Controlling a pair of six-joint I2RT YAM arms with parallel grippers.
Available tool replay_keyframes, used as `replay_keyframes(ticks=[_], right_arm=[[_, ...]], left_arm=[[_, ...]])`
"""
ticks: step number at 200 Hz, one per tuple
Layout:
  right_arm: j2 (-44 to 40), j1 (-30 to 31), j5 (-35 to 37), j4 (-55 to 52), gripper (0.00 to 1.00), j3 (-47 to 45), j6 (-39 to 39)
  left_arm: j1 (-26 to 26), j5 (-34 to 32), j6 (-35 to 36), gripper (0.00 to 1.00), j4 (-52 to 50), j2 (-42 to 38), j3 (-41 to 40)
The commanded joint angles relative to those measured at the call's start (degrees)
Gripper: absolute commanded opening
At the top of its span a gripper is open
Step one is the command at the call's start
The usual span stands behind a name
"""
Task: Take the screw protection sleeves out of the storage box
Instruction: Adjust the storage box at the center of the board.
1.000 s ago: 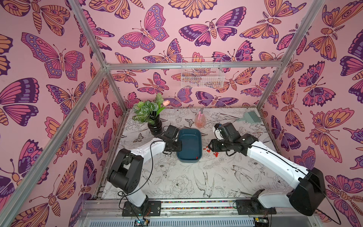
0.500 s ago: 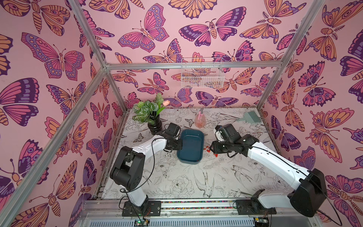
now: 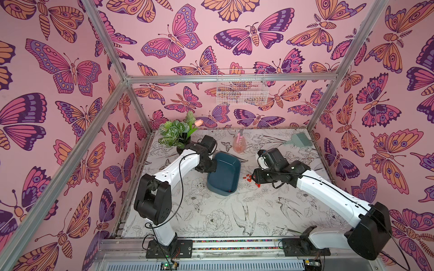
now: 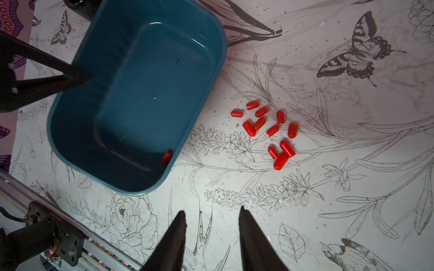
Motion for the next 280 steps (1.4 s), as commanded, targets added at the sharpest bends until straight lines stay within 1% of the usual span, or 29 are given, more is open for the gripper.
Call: replay_keyframes(ticks=[1,42,85,106,135,154,177,201,241,280], right_arm=[[-1.65,0.31,-0.6,-0.97,0.42,-1.55,0.53],[-3.66,0.37,-0.38,-1.18,0.42,-3.43,0.93],[-4.92,0.35,0.06,-1.77,0.42,-3.97,0.84],[-4.99,0.3,0.2,-1.84,0.42,-4.14,0.82],[-5.39,0.29,0.33,-1.18,0.42,-5.05,1.0],[-5.58,0.29,0.37,-1.2,0.42,-5.54,1.02],[-5.96,0.35,0.59,-1.42,0.42,-5.66,0.98],[-6.43,0.37,1.07,-1.78,0.42,-5.64,1.02],[-6.63,0.29,1.88,-2.55,0.42,-5.72,0.9],[-5.97,0.31,1.87,-2.21,0.42,-5.75,0.94]], left_arm=[[0.68,3.63,2.28,0.0,-11.19,2.29,4.01],[2.0,9.73,4.82,0.0,-18.67,5.75,10.8],[3.32,11.41,6.07,0.0,-23.92,8.36,17.43],[3.69,11.15,6.27,0.0,-24.91,9.03,18.37],[3.69,11.46,6.73,0.0,-23.64,10.01,14.01],[3.69,11.41,6.15,0.0,-20.67,9.04,9.94],[3.69,11.03,5.11,0.0,-17.73,8.14,7.44],[3.68,9.21,3.03,0.0,-13.55,7.39,5.21],[3.69,6.18,-0.58,0.0,-4.46,5.6,-0.75],[3.23,1.21,-2.89,0.0,2.15,2.65,-4.93]])
